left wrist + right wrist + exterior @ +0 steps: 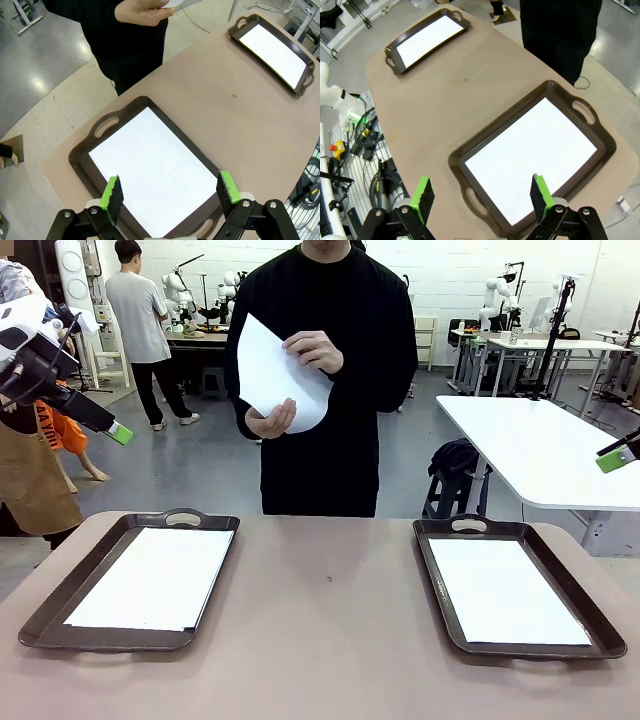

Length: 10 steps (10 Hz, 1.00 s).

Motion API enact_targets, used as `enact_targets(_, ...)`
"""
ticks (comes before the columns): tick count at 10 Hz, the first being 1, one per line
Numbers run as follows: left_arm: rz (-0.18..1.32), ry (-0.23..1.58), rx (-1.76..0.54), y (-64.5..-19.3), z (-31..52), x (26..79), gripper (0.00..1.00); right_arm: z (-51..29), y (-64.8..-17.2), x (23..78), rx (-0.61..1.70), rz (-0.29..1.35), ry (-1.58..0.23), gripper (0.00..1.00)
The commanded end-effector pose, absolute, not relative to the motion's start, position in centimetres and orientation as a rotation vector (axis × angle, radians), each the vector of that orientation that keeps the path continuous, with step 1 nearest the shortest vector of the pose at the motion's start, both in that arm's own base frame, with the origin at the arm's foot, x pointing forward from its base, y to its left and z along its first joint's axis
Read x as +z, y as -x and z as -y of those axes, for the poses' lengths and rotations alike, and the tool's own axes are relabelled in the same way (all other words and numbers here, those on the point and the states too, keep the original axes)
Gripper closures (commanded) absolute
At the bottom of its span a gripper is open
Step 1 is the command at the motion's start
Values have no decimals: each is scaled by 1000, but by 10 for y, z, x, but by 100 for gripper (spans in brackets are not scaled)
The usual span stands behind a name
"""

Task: Sort the A4 documents.
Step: Receive the A4 Paper.

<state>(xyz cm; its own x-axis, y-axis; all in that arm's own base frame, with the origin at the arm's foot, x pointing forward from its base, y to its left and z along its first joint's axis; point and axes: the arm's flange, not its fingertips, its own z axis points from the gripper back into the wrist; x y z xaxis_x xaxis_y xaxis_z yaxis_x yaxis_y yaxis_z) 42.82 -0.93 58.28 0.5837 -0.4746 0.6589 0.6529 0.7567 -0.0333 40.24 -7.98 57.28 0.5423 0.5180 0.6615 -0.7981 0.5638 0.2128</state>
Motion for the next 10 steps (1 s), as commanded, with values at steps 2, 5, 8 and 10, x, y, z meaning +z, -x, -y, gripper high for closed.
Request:
enact_targets(2, 680, 284, -674, -427, 9, 584, 3, 79, -403, 572, 826, 582, -537, 0)
enact_targets(5, 680, 284, -674, -427, 9, 584, 3, 79, -403, 572, 826, 582, -537, 0)
enact_targets(8, 680, 284, -674, -427, 9, 584, 3, 79, -403, 572, 826, 582, -537, 0)
enact_targets(10, 680, 284, -674, -427, 9, 584, 3, 79, -403, 572, 826, 582, -537, 0)
